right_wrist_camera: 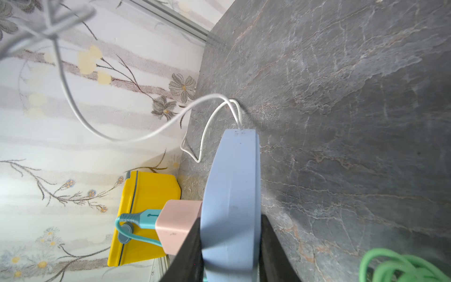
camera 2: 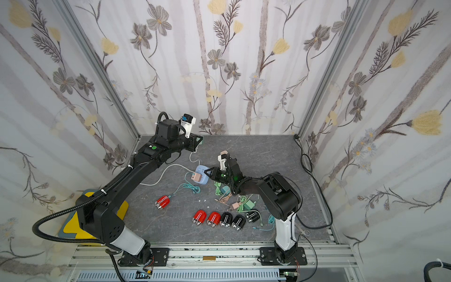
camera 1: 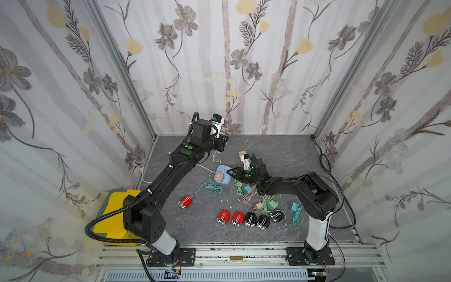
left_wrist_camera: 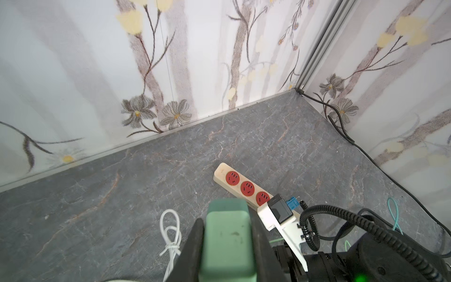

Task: Unplug the electric shaver
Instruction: Place the socket at the center of the board.

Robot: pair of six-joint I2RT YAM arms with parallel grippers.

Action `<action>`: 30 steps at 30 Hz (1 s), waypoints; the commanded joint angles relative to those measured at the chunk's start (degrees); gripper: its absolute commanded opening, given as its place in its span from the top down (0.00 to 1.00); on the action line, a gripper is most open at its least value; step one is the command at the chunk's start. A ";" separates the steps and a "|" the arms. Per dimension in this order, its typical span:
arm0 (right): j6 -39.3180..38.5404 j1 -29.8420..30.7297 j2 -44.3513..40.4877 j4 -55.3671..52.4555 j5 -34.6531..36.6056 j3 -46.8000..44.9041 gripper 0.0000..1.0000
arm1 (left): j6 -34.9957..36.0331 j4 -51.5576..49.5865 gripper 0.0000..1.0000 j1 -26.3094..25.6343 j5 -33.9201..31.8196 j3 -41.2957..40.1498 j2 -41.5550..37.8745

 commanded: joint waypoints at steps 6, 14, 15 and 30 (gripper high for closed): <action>3.65 -0.63 2.70 4.67 0.68 2.17 0.79 | 3.36 1.21 0.84 0.09 -0.45 3.18 -1.06; 6.32 -1.31 6.51 5.40 1.34 5.19 0.79 | 3.52 10.02 0.81 0.05 2.39 3.19 -4.44; 6.71 -1.38 7.04 5.49 1.49 5.67 0.79 | 3.42 10.72 0.81 0.04 3.11 3.42 -4.73; 11.84 -1.48 17.73 5.23 -1.05 17.07 0.72 | 0.90 13.97 0.81 -1.46 12.96 0.82 -11.74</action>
